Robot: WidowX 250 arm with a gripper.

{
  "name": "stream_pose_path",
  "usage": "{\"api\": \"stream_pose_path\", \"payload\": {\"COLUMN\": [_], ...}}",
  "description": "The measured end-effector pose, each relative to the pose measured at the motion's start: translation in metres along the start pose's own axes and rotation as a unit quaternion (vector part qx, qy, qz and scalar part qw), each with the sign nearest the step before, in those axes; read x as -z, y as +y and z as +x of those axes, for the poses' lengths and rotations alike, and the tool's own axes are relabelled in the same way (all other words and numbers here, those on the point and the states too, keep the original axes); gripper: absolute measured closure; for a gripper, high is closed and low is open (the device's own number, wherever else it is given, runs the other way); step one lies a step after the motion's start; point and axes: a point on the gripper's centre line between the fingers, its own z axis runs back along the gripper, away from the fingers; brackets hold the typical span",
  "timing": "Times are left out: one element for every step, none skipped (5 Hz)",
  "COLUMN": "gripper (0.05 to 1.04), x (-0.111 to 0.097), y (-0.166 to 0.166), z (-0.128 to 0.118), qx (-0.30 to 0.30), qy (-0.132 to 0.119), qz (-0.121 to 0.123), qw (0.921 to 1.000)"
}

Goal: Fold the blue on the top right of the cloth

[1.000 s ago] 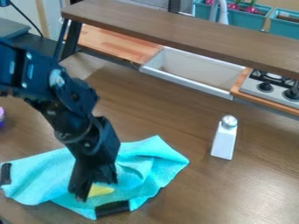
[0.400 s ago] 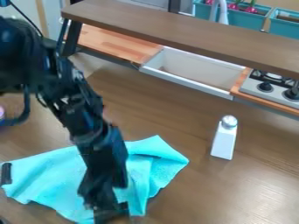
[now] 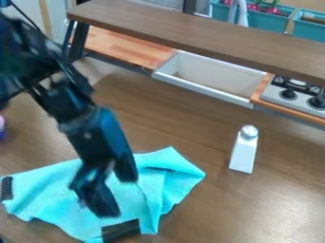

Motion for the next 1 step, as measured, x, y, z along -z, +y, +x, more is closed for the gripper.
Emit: {"api": "stream_pose_path", "payload": {"gripper": [0.084], "x": [-0.0224], "y": [-0.011], "z": [0.0069], "qx": [0.048], "qy": [0.017], "qz": [0.067], "qw": [0.9965]}}
